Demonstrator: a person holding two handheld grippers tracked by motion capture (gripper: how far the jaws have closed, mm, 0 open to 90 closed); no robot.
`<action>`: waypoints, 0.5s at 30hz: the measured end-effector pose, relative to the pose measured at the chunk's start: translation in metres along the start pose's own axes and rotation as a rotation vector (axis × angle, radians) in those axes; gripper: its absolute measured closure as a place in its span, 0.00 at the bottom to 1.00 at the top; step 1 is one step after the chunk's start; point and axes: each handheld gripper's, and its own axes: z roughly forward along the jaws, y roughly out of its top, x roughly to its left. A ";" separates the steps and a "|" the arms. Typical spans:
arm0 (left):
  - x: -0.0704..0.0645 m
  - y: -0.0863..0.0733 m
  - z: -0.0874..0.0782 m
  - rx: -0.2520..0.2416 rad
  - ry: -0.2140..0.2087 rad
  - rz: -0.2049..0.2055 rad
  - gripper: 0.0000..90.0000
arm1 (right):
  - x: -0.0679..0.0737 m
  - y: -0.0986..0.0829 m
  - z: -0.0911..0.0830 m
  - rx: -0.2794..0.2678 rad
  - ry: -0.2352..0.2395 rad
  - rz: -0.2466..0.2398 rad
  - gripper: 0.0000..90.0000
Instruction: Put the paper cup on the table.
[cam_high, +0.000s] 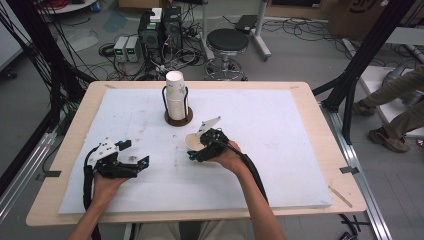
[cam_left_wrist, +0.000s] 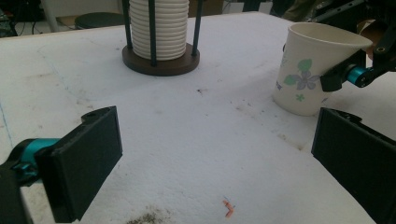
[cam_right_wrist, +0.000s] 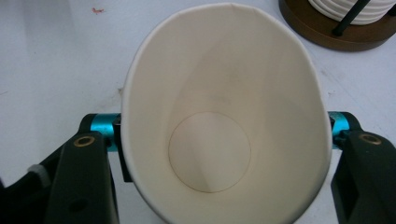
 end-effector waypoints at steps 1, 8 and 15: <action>0.000 0.000 0.000 0.000 0.001 -0.002 0.02 | 0.000 0.000 0.000 -0.001 0.000 -0.002 0.38; 0.000 0.000 0.000 -0.001 0.000 0.000 0.02 | -0.001 -0.001 0.001 0.001 -0.002 0.000 0.29; 0.000 0.000 0.000 -0.002 -0.002 -0.001 0.02 | 0.000 -0.002 0.001 0.005 0.003 -0.003 0.19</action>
